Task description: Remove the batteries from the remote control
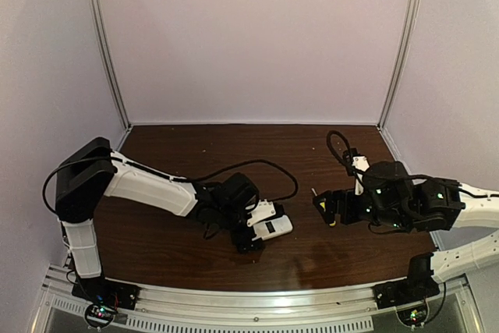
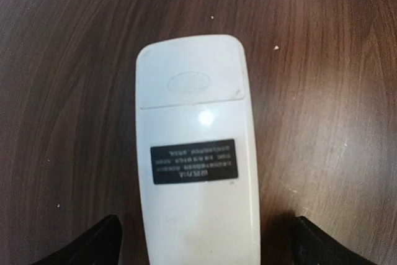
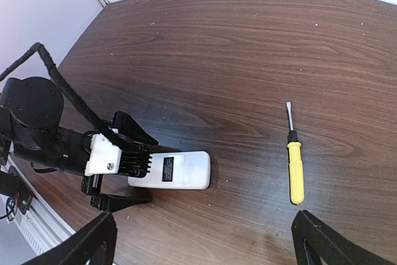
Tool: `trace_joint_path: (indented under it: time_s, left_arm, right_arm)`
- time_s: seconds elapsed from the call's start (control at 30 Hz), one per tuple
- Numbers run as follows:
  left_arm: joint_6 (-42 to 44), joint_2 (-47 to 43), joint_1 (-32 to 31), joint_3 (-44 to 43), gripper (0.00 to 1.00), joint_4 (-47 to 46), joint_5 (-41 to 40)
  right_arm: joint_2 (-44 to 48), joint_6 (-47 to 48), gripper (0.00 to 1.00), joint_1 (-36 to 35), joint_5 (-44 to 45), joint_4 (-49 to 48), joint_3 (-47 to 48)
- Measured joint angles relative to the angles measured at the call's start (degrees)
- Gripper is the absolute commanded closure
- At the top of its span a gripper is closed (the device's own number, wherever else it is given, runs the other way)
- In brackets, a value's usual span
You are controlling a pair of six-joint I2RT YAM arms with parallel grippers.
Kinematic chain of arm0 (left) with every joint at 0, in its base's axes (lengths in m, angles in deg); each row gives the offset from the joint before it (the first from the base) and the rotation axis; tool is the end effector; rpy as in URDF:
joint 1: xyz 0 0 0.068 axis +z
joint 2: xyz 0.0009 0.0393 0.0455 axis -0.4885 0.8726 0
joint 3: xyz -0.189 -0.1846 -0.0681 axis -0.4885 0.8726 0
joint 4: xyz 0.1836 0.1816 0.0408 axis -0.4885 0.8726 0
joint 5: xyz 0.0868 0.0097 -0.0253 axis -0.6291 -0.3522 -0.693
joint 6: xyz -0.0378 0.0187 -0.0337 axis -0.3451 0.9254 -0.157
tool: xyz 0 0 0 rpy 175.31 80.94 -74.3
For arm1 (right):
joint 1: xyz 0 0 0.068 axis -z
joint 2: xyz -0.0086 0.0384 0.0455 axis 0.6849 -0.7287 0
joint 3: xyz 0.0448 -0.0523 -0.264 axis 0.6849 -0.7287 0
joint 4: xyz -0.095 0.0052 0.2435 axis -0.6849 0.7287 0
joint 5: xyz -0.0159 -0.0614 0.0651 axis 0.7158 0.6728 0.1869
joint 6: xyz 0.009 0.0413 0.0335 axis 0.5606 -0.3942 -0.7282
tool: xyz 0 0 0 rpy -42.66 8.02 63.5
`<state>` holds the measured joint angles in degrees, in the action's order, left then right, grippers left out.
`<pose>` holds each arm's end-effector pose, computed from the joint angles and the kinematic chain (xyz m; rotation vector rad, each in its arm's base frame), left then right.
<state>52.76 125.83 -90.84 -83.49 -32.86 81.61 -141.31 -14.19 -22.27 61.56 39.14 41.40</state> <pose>0.1819 -0.3420 0.1322 1.5104 2.1188 -0.4476 0.0908 0.1709 0.2777 -0.2825 2.2583 0.6554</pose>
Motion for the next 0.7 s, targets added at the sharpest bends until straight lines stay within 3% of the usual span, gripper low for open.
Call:
trace_joint_path:
  time_s: [0.17, 0.33, 0.57, 0.7]
  left_arm:
    - [0.2, -4.0, 0.0, 4.4, 0.03, -0.9, -0.3]
    - [0.1, -13.6, 0.0, 11.8, 0.03, -6.4, -0.5]
    - [-1.2, -29.3, 0.0, 24.1, 0.03, -23.9, -3.4]
    - [-1.1, -30.8, 0.0, 28.0, 0.03, -32.5, -8.0]
  right_arm:
    - [-0.4, 0.0, 0.0, 0.0, 0.0, -0.4, 0.0]
    - [-0.6, 0.1, 0.0, 0.0, 0.0, -0.9, -0.3]
    - [-1.2, 0.7, 0.0, 0.0, 0.2, -1.7, -0.9]
    - [-1.9, 1.3, 0.0, 0.0, 0.2, -3.0, -1.3]
